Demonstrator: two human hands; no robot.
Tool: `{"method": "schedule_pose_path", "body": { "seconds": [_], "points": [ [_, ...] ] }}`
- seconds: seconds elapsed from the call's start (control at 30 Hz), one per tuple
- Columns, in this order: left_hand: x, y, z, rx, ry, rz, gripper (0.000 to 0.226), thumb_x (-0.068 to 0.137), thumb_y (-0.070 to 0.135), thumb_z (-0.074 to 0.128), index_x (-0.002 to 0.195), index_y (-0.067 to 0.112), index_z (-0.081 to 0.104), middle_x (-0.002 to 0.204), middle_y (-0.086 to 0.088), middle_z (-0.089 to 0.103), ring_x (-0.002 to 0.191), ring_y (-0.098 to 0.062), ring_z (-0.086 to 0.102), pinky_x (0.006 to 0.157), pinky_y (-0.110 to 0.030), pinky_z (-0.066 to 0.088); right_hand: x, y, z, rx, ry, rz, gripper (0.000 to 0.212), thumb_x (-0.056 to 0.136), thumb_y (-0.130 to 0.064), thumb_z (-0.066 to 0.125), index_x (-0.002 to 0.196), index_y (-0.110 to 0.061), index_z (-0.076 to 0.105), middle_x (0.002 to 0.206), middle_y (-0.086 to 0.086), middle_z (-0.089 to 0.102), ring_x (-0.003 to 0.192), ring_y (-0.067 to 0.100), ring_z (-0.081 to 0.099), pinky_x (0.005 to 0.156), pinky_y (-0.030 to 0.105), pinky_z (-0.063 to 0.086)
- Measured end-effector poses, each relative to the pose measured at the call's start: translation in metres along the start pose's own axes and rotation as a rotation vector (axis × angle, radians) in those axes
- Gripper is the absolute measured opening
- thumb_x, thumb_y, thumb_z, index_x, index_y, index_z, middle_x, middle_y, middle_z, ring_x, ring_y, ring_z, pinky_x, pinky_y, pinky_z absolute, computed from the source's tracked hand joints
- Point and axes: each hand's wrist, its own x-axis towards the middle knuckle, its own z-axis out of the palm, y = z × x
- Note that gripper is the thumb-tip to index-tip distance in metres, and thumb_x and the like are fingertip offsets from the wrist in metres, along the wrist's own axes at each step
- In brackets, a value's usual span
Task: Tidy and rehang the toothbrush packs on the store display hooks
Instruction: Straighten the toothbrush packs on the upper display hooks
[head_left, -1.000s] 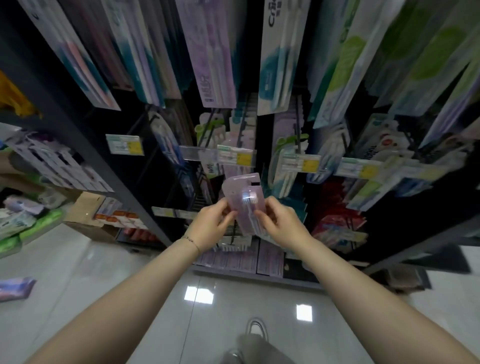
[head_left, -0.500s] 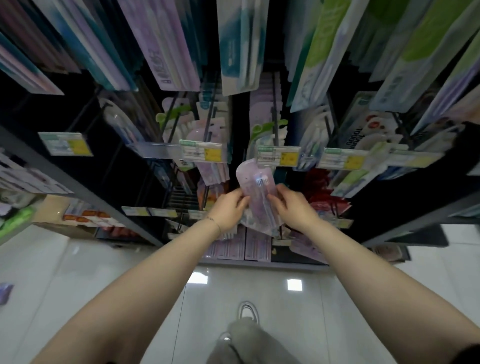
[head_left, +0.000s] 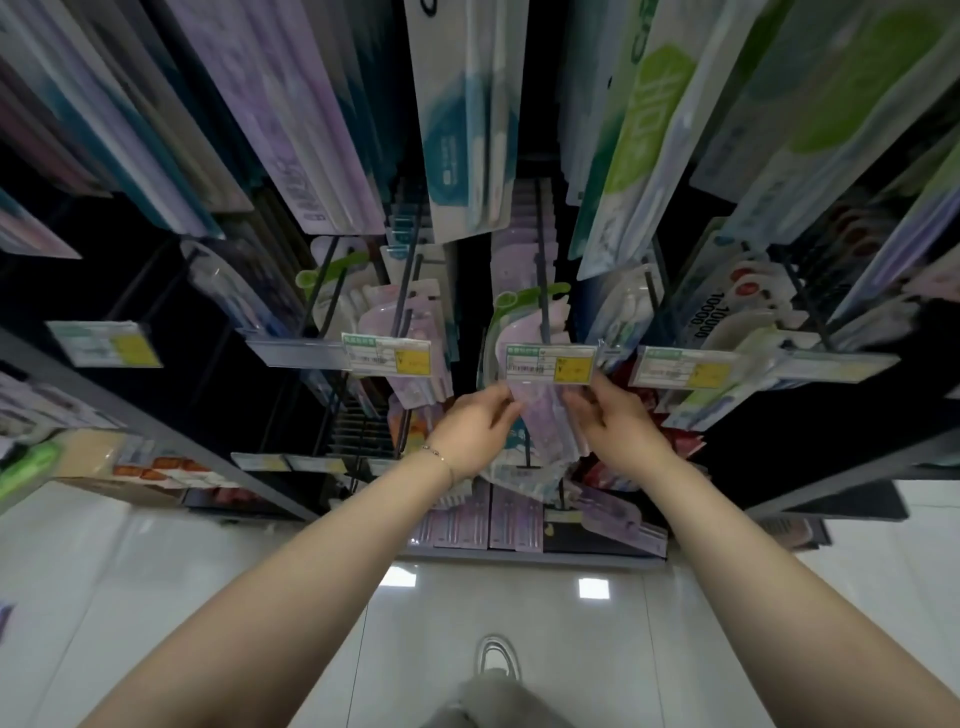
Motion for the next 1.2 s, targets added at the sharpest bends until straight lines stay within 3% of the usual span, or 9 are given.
{"method": "schedule_pose_path", "body": {
  "seconds": [0.2,0.3,0.4,0.53,0.67,0.93,1.07,1.13,1.2],
  "points": [
    [0.008,-0.011,-0.008,0.043,0.208,-0.122,0.022,0.093,0.006,0.044,0.112,0.013,0.051,0.076,-0.006,0.056,0.064,-0.019,0.053,0.06,-0.031,0.044,0.0,0.007,0.008,0.115,0.026,-0.004,0.011,0.096,-0.028,0.051,0.105,-0.03,0.058,0.09,0.008,0.065,0.074,0.023,0.06,0.078,0.044,0.052],
    [0.019,-0.012,-0.011,0.014,0.31,-0.07,0.026,0.093,0.002,0.045,0.118,0.008,0.049,0.097,-0.013,0.059,0.085,-0.027,0.058,0.075,-0.039,0.051,0.002,0.009,0.01,0.173,0.066,0.016,0.014,0.095,-0.032,0.053,0.104,-0.024,0.061,0.093,0.01,0.066,0.078,0.029,0.06,0.078,0.048,0.052],
    [0.03,-0.004,-0.014,-0.009,0.314,-0.013,0.026,0.094,0.004,0.049,0.12,0.004,0.055,0.114,-0.015,0.058,0.104,-0.026,0.056,0.088,-0.032,0.046,0.003,0.01,0.01,0.183,0.072,0.011,0.018,0.095,-0.031,0.053,0.108,-0.021,0.061,0.097,0.01,0.067,0.086,0.032,0.062,0.08,0.048,0.052],
    [0.035,0.001,-0.019,-0.079,0.3,0.015,0.022,0.094,0.003,0.051,0.113,0.001,0.061,0.109,-0.015,0.064,0.097,-0.02,0.057,0.078,-0.022,0.043,0.004,0.012,0.009,0.179,0.078,0.018,0.019,0.096,-0.028,0.052,0.11,-0.018,0.061,0.095,0.008,0.067,0.084,0.026,0.063,0.081,0.046,0.052],
    [0.037,0.001,-0.02,-0.163,0.3,-0.004,0.026,0.095,0.002,0.05,0.118,0.003,0.061,0.108,-0.009,0.067,0.096,-0.018,0.059,0.079,-0.025,0.046,0.003,0.01,0.01,0.208,0.068,0.028,0.017,0.097,-0.025,0.051,0.108,-0.02,0.061,0.087,0.005,0.065,0.071,0.013,0.057,0.078,0.042,0.052],
    [0.035,0.001,-0.016,-0.278,0.311,-0.042,0.02,0.095,0.005,0.048,0.111,0.002,0.058,0.106,-0.017,0.067,0.099,-0.031,0.062,0.088,-0.04,0.051,0.003,0.011,0.009,0.2,0.07,0.021,0.018,0.098,-0.025,0.049,0.109,-0.017,0.06,0.096,0.004,0.067,0.086,0.02,0.062,0.083,0.041,0.052],
    [0.027,-0.008,-0.017,-0.299,0.301,-0.112,0.013,0.098,0.012,0.05,0.106,0.004,0.057,0.101,-0.021,0.066,0.085,-0.028,0.062,0.08,-0.038,0.05,0.003,0.011,0.011,0.228,0.064,0.018,0.014,0.098,-0.023,0.048,0.104,-0.031,0.057,0.097,-0.002,0.066,0.09,0.016,0.062,0.086,0.039,0.051],
    [0.02,-0.017,-0.019,-0.235,0.282,-0.166,0.014,0.098,0.023,0.051,0.108,0.017,0.056,0.097,-0.013,0.068,0.069,-0.025,0.06,0.069,-0.038,0.051,0.002,0.009,0.013,0.243,0.066,0.017,0.016,0.098,-0.022,0.048,0.102,-0.036,0.056,0.099,-0.001,0.066,0.092,0.017,0.062,0.087,0.038,0.051],
    [0.012,-0.028,-0.022,-0.196,0.281,-0.213,0.015,0.095,0.033,0.051,0.107,0.026,0.057,0.094,-0.008,0.07,0.073,-0.026,0.064,0.072,-0.04,0.054,0.002,0.006,0.016,0.26,0.077,0.019,0.021,0.098,-0.023,0.048,0.099,-0.044,0.054,0.099,-0.003,0.066,0.092,0.016,0.063,0.085,0.035,0.05]
  ]
}}
